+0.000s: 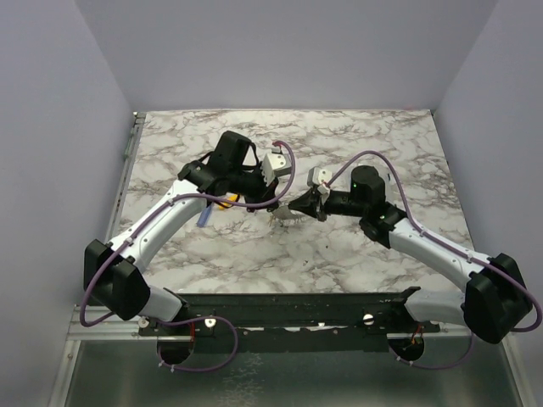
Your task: Remove the keys from the keyring
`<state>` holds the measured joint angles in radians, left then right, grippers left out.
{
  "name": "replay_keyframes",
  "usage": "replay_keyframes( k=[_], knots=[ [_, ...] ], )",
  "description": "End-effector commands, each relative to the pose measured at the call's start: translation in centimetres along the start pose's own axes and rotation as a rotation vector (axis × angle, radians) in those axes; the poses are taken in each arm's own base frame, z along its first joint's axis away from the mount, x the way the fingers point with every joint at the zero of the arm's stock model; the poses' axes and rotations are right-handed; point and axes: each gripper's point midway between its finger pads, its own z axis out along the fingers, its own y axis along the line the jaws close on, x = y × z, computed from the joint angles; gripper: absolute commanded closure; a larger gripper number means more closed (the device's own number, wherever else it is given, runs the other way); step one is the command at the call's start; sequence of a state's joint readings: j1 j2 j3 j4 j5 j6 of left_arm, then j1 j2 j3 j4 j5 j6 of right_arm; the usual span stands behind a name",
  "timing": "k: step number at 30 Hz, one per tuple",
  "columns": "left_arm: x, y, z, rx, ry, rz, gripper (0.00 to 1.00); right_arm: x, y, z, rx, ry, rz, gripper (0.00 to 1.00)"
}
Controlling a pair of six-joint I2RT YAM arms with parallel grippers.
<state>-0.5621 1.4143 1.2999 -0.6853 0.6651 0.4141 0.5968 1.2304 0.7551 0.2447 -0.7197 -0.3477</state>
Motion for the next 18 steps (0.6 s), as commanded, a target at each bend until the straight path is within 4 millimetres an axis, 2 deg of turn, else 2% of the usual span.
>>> replay_keyframes(
  k=[1,7,18],
  knots=[
    [1.2,0.6,0.1,-0.011,0.032,-0.043,1.0,0.1,0.2,-0.1,0.009,-0.017,0.019,0.99],
    [1.5,0.6,0.8,0.007,0.044,-0.062,1.0,0.1,0.2,0.3,0.007,-0.054,0.023,0.99],
    [2.3,0.7,1.9,0.025,0.075,-0.083,1.0,-0.8,0.5,0.8,0.015,-0.237,-0.051,0.99]
  ],
)
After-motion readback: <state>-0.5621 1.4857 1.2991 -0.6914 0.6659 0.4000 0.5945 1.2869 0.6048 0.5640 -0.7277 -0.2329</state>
